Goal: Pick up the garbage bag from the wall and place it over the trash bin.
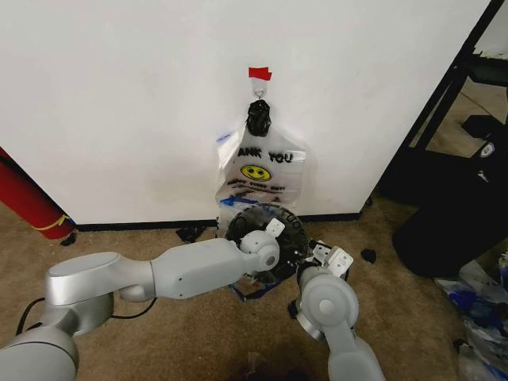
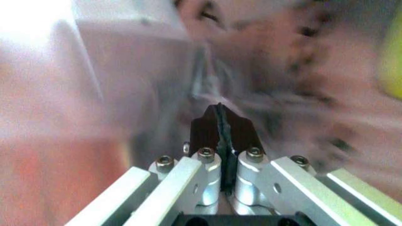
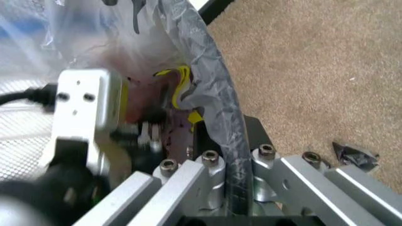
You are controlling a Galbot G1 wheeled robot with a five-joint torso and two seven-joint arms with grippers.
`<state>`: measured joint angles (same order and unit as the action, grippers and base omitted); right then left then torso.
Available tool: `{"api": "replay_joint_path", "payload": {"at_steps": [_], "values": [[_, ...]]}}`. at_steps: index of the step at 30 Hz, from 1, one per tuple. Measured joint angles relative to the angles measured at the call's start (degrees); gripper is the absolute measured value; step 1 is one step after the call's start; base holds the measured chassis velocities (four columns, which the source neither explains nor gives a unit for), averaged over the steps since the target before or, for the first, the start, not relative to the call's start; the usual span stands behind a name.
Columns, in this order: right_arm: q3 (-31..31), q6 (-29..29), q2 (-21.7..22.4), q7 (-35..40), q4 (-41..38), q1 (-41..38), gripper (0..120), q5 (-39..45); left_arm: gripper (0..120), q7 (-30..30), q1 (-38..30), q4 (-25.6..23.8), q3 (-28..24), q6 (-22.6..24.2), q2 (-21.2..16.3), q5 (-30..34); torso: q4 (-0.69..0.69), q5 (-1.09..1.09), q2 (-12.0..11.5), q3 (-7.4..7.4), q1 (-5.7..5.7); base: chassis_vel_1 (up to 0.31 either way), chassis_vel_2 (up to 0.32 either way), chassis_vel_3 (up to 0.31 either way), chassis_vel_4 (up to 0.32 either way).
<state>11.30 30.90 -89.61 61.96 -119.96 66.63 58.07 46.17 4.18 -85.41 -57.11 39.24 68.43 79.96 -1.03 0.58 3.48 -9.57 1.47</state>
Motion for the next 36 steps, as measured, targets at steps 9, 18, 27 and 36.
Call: {"api": "replay_joint_path", "payload": {"at_steps": [9,18,27,36], "values": [[-0.9,0.2,-0.3,-0.1,-0.7,0.5,0,-1.5,0,-0.8,0.4,-0.3,-1.0,1.1,1.2,1.1,-0.01,0.00,0.0,0.00,0.00,0.000,0.000,0.000,0.000],[-1.3,0.4,-0.3,-0.8,-1.4,1.4,0,-2.2,0,-1.5,0.5,2.3,-1.5,2.6,2.5,0.8,-0.01,0.00,0.0,0.00,0.00,0.000,0.000,0.000,0.000],[1.2,-0.6,0.3,-1.8,1.3,0.3,0,-2.1,0,-3.7,1.1,-10.1,2.9,0.1,-4.7,-1.7,0.00,0.00,0.0,0.00,0.00,0.000,0.000,0.000,0.000],[1.1,-0.6,0.4,-1.9,1.6,0.2,0,-2.1,25,-3.6,3.0,-26.8,10.8,-2.9,-14.9,0.9,-0.01,0.02,0.0,0.00,0.00,0.000,0.000,0.000,0.000]]}}
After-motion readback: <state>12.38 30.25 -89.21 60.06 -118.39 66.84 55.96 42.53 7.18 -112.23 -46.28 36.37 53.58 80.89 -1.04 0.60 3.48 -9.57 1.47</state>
